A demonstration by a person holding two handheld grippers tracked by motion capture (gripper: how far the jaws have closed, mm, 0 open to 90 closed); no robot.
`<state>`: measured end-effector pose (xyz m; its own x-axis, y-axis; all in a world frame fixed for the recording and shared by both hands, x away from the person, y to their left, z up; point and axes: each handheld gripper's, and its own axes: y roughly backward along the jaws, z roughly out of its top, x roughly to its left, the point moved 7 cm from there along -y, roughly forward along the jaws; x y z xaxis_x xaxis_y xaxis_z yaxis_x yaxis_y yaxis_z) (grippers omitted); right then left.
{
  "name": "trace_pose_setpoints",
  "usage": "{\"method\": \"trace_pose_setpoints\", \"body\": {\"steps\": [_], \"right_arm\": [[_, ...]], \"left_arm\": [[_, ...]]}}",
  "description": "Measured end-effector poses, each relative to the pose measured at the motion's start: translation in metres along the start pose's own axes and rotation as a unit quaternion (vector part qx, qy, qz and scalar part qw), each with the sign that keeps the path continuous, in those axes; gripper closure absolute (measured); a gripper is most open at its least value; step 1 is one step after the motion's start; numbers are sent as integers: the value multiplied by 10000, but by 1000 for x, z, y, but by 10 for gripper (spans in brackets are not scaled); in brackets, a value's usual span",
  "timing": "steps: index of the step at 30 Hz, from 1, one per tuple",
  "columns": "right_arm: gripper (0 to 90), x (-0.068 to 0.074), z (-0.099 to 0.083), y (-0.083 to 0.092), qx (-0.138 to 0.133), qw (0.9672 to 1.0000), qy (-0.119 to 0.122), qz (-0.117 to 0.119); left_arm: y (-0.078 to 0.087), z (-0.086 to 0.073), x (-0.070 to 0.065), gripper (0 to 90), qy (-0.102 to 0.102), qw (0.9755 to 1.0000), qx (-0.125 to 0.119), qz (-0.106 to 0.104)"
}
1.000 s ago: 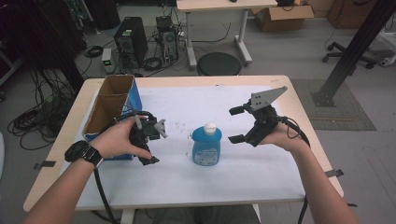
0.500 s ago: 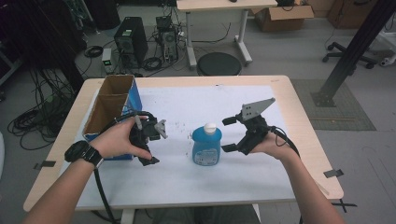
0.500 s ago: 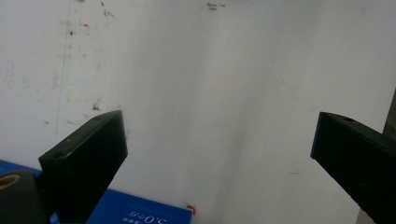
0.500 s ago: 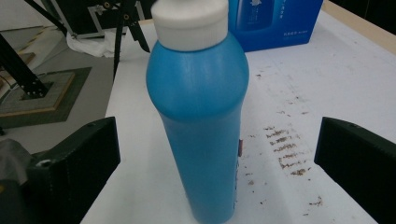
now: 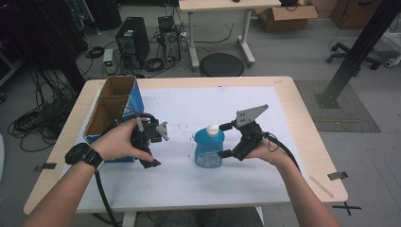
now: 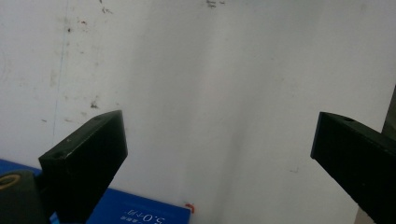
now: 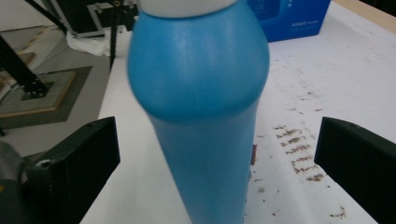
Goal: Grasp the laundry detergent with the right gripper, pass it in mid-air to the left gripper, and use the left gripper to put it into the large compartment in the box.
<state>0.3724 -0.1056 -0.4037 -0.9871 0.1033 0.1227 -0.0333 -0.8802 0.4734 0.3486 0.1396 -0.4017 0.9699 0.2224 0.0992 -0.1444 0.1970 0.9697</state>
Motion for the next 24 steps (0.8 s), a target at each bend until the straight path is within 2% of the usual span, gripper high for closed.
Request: {"method": "trace_pose_setpoints", "body": {"steps": [7, 13, 24], "right_arm": [[1, 3, -1, -14, -41, 10000, 54, 53], [5, 3, -1, -22, -64, 10000, 70, 1], [89, 4, -1, -32, -142, 9998, 141, -21]], "left_arm": [[0, -1, 0, 43, 7, 10000, -15, -14], [0, 0, 0, 43, 14, 10000, -27, -8], [1, 0, 0, 44, 6, 10000, -50, -6]]}}
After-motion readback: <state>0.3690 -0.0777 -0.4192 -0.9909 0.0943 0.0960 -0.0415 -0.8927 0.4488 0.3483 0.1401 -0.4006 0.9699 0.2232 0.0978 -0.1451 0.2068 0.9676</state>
